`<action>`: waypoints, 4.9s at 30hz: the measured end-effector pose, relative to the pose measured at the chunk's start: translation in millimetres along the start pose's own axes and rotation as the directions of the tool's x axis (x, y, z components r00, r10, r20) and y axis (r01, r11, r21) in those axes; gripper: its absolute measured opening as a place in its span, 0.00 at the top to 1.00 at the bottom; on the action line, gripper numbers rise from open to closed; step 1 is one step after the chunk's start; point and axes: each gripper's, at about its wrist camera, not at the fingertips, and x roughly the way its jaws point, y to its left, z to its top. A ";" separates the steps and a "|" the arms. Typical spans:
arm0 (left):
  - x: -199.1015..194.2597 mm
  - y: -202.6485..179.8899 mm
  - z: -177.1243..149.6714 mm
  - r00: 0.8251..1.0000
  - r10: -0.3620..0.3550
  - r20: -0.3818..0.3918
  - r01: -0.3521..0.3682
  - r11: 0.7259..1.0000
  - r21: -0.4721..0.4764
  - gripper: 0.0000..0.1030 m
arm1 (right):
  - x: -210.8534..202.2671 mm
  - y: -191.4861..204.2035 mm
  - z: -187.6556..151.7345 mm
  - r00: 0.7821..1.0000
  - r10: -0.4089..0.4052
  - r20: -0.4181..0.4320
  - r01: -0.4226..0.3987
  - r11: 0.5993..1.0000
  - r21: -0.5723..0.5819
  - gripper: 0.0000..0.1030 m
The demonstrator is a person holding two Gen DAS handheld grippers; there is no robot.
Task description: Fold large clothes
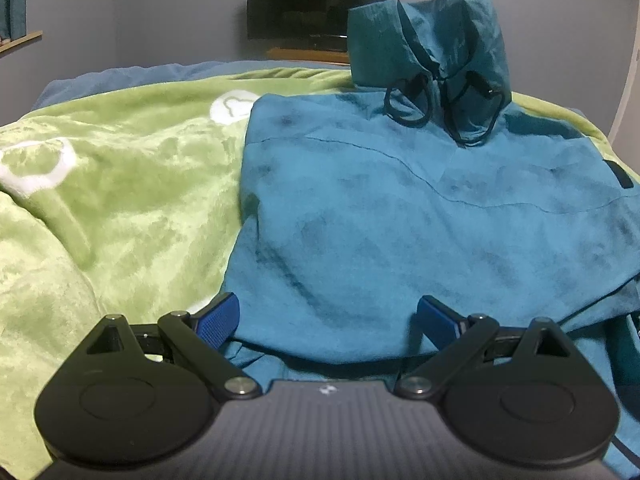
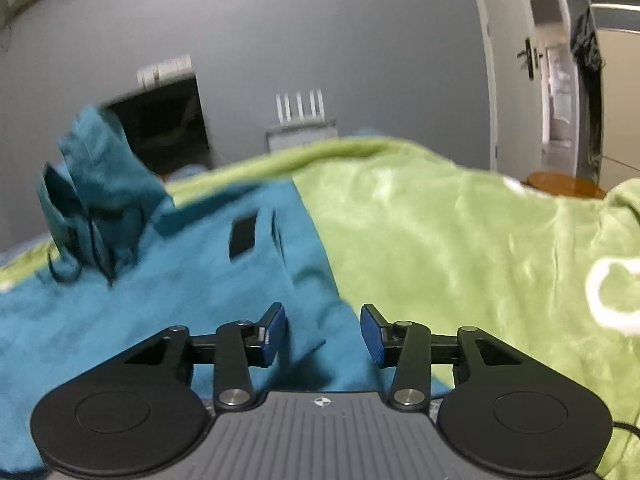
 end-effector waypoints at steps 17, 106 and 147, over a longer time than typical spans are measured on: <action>5.4 -1.8 -3.9 1.000 -0.012 -0.029 0.013 1.000 0.028 0.00 | -40.1 -8.5 18.4 0.995 -0.026 0.100 0.038 0.992 -0.118 0.00; -193.1 34.1 35.0 0.908 -0.385 0.168 0.411 0.896 -0.167 0.72 | -172.8 -84.4 96.6 0.841 0.497 -0.213 -0.513 0.858 -0.025 0.97; -55.5 32.6 99.7 0.956 -0.282 0.086 0.294 0.926 -0.235 0.77 | -218.9 -58.8 2.6 0.627 0.432 -0.648 -0.763 0.171 -0.623 0.60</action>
